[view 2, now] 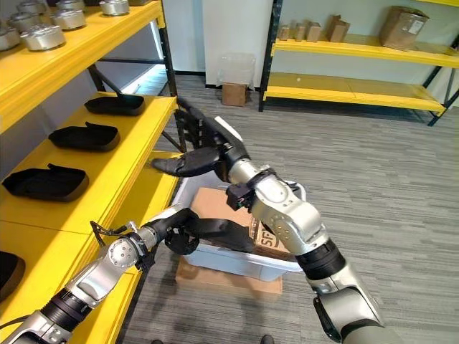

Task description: Move parts from the plastic box to the shelf.

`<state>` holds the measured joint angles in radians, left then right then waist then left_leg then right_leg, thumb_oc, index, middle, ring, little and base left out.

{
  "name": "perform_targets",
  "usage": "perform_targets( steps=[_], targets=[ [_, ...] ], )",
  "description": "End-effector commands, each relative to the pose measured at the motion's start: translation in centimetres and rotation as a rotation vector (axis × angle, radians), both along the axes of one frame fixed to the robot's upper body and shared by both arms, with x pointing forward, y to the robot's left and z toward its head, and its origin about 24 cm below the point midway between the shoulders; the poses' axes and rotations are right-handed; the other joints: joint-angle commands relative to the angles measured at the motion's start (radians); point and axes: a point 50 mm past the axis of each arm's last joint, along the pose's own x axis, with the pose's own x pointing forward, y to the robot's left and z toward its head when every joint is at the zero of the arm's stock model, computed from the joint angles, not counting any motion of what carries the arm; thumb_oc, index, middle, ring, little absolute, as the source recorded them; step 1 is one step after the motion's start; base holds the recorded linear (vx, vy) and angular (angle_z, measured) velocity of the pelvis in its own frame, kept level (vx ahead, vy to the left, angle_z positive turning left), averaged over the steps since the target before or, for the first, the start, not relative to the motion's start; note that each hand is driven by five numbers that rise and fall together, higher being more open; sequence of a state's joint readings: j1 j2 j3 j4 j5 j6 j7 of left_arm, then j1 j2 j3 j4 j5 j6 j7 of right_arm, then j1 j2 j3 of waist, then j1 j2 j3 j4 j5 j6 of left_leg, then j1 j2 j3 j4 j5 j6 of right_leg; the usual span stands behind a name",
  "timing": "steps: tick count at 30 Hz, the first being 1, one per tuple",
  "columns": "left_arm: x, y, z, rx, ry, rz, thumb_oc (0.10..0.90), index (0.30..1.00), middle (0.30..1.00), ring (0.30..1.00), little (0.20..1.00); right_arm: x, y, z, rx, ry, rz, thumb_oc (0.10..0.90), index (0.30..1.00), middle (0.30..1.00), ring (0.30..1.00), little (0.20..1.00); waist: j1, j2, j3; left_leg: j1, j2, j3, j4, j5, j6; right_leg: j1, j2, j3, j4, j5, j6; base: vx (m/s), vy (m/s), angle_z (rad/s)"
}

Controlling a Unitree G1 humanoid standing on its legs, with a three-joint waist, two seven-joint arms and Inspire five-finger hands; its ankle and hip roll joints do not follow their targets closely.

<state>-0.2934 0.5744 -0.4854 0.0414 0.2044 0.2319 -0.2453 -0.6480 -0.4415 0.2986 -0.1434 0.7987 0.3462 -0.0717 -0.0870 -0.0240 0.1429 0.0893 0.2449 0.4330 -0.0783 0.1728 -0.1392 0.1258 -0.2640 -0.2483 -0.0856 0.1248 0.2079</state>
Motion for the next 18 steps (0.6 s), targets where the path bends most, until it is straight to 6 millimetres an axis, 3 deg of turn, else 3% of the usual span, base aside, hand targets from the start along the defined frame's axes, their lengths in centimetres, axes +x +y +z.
perform_targets(
  steps=[1, 4, 8, 11, 13, 16, 18],
  targets=[
    [2.1, -0.2, 6.1, -0.073, -0.309, -0.024, 0.400, 0.300, 0.300, 0.300, 0.300, -1.8, -1.7, 7.1, 0.294, -0.338, -0.026, 0.900, 1.000, 1.000, 1.000, 1.000, 0.015, 0.001, -0.041, 0.079, 0.030, 0.002, 0.053, -0.141, 0.005, -0.056, 0.006, 0.009, 0.020, -0.018, 0.001, 0.02, 0.021, -0.08],
    [2.0, 0.7, 6.7, -0.094, -0.358, 0.018, 0.400, 0.300, 0.300, 0.300, 0.300, -2.0, -5.0, 7.1, 0.377, -0.408, -0.175, 0.900, 1.000, 1.000, 1.000, 1.000, 0.005, 0.006, -0.039, 0.078, 0.030, 0.004, 0.053, -0.141, 0.007, -0.058, 0.008, 0.015, 0.020, -0.019, -0.001, 0.01, 0.019, -0.05],
    [1.7, 2.5, 8.5, -0.161, -0.477, 0.104, 0.400, 0.300, 0.300, 0.300, 0.300, -3.4, -10.0, 6.4, 0.353, -0.537, -0.506, 0.900, 1.000, 1.000, 1.000, 1.000, -0.012, 0.014, -0.037, 0.080, 0.029, 0.009, 0.052, -0.143, 0.011, -0.060, 0.010, 0.023, 0.022, -0.019, -0.003, 0.01, 0.029, -0.06],
    [1.1, 4.3, 10.4, -0.219, -0.603, 0.183, 0.400, 0.300, 0.300, 0.300, 0.300, -4.5, -13.5, 3.4, 0.290, -0.473, -0.754, 0.900, 1.000, 1.000, 1.000, 1.000, -0.035, 0.019, -0.032, 0.086, 0.028, 0.023, 0.049, -0.144, 0.014, -0.061, 0.012, 0.032, 0.020, -0.017, -0.004, 0.01, 0.033, -0.10],
    [0.9, 4.8, 10.9, -0.229, -0.636, 0.200, 0.400, 0.300, 0.300, 0.300, 0.300, -4.6, -14.3, 2.2, 0.283, -0.423, -0.794, 0.900, 1.000, 1.000, 1.000, 1.000, -0.040, 0.020, -0.030, 0.087, 0.028, 0.027, 0.048, -0.144, 0.014, -0.063, 0.012, 0.035, 0.020, -0.017, -0.004, -0.01, 0.023, -0.12],
    [-0.5, 6.4, 12.6, -0.267, -0.765, 0.251, 0.400, 0.300, 0.300, 0.300, 0.300, -5.1, -16.3, -3.1, 0.162, -0.213, -0.933, 0.900, 1.000, 1.000, 1.000, 1.000, -0.057, 0.023, -0.027, 0.098, 0.024, 0.038, 0.043, -0.146, 0.014, -0.058, 0.010, 0.038, 0.016, -0.019, -0.003, 0.00, 0.038, -0.10],
    [-1.0, 7.2, 13.3, -0.279, -0.807, 0.270, 0.400, 0.300, 0.300, 0.300, 0.300, -5.4, -16.6, -4.7, 0.117, -0.160, -0.959, 0.900, 1.000, 1.000, 1.000, 1.000, -0.062, 0.025, -0.029, 0.097, 0.023, 0.040, 0.039, -0.140, 0.015, -0.061, 0.012, 0.041, 0.013, -0.015, -0.005, 0.00, 0.037, -0.14]
  ],
)
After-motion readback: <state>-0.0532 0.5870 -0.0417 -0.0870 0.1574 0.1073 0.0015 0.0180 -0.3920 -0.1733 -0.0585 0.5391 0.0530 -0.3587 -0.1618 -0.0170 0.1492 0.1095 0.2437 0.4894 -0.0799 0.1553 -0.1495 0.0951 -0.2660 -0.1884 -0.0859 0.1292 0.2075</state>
